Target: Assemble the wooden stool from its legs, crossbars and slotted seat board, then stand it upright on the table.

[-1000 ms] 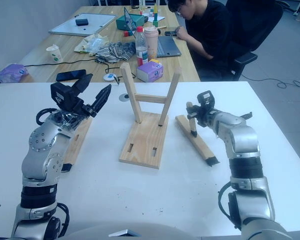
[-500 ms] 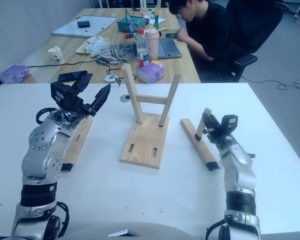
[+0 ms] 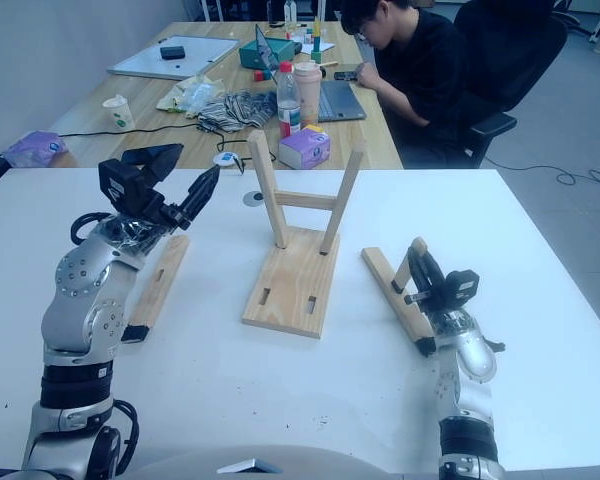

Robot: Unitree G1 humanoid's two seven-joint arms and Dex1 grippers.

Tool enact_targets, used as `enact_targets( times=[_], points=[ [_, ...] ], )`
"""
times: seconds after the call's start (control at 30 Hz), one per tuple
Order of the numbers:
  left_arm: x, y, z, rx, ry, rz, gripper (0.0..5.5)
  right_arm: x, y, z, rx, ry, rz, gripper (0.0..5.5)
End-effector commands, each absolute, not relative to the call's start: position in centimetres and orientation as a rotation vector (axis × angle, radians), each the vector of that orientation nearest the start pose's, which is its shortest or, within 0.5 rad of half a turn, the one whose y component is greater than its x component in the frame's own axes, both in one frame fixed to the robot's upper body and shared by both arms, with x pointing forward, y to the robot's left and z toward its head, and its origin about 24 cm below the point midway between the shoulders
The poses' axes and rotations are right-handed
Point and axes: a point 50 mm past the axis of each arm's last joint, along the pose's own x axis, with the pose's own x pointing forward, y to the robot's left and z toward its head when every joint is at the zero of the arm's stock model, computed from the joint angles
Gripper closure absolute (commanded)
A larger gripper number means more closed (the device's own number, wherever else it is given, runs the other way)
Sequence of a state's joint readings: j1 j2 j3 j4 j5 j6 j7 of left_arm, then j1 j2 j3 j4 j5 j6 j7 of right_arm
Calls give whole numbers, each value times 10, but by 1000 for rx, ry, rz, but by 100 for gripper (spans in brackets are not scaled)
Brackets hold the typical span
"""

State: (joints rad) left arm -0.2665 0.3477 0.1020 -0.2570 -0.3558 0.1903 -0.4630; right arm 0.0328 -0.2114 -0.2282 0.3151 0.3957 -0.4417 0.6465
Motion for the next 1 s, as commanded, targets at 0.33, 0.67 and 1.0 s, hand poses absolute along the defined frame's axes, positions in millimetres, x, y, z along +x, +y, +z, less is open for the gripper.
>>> enact_targets(
  times=[0.33, 0.67, 1.0],
  points=[
    [273, 174, 166, 82, -326, -521, 221, 166, -284, -61, 12, 477, 325, 509],
    [283, 173, 170, 74, -320, -559, 221, 164, -265, -76, 381, 335, 179, 509],
    [287, 173, 172, 85, -319, -581, 221, 136, -261, -98, 254, 478, 215, 509]
  ],
)
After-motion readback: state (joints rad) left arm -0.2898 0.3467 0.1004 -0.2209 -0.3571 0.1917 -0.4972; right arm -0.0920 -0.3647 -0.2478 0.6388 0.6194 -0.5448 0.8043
